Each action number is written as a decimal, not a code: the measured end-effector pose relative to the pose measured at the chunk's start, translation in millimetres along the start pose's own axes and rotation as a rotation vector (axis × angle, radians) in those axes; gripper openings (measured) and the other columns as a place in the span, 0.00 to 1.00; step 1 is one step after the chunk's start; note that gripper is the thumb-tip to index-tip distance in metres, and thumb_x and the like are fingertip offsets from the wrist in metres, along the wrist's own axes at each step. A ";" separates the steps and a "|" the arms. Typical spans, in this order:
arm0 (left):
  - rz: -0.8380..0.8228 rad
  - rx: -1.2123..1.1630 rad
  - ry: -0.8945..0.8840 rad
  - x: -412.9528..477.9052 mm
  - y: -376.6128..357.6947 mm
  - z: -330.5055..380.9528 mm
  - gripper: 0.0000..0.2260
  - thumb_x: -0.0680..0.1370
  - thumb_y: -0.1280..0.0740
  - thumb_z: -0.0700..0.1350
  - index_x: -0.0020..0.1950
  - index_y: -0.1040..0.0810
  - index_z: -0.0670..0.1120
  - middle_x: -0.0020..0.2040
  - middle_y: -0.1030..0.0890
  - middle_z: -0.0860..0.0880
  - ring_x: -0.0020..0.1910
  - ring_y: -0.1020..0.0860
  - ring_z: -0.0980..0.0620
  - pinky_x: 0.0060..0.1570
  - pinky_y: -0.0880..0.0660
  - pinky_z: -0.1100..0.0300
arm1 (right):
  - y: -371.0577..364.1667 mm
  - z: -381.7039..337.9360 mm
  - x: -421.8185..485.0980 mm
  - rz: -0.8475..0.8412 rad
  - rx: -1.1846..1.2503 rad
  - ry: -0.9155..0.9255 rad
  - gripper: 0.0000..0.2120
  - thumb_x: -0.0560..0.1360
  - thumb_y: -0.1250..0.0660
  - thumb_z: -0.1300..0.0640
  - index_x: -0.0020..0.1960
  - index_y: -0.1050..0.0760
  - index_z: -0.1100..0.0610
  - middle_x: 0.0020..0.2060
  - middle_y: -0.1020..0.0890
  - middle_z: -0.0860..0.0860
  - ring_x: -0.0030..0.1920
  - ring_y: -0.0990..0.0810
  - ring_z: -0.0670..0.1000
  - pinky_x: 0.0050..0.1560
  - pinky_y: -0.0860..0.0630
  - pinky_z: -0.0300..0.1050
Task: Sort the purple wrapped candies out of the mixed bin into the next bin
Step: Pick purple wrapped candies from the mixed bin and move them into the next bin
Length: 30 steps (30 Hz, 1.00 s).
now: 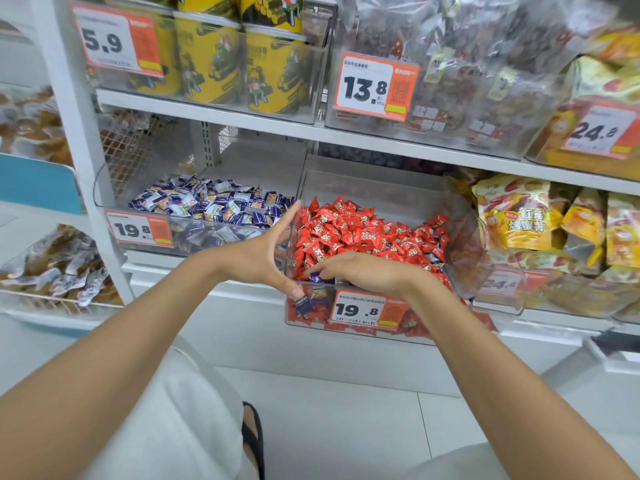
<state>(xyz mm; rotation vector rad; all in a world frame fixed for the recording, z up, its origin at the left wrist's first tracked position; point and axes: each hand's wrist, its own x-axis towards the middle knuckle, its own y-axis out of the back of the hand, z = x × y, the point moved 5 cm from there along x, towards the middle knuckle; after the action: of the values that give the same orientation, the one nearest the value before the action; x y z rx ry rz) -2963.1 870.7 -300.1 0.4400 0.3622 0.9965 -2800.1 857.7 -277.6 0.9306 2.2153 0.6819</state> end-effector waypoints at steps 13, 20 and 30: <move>0.051 -0.041 -0.011 -3.3 -1.1 3.7 0.61 0.63 0.18 0.45 0.75 0.63 0.68 0.79 0.55 0.59 0.74 0.49 0.64 0.68 0.41 0.63 | -0.2 -2.8 20.1 -0.289 -0.064 -0.033 0.13 0.83 0.43 0.53 0.63 0.25 0.52 0.61 0.21 0.50 0.64 0.27 0.51 0.72 0.35 0.56; 0.063 -0.068 -0.014 -4.9 -1.7 1.2 0.61 0.62 0.18 0.46 0.74 0.62 0.70 0.80 0.52 0.56 0.75 0.48 0.62 0.67 0.39 0.63 | -0.6 9.0 13.1 -0.235 0.060 -0.075 0.16 0.82 0.41 0.49 0.64 0.23 0.55 0.63 0.21 0.53 0.67 0.25 0.54 0.72 0.34 0.52; 0.085 -0.046 -0.005 -5.4 -0.7 -2.7 0.60 0.62 0.18 0.47 0.74 0.62 0.71 0.80 0.50 0.51 0.69 0.40 0.61 0.62 0.33 0.62 | 7.2 6.5 9.5 -0.114 0.154 0.072 0.14 0.75 0.28 0.55 0.60 0.22 0.53 0.56 0.19 0.49 0.53 0.21 0.46 0.61 0.26 0.42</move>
<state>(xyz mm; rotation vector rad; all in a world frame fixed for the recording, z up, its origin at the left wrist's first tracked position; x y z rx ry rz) -2966.7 866.2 -302.2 0.4187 0.3172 1.0838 -2797.5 870.7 -280.5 0.8577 2.3915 0.5051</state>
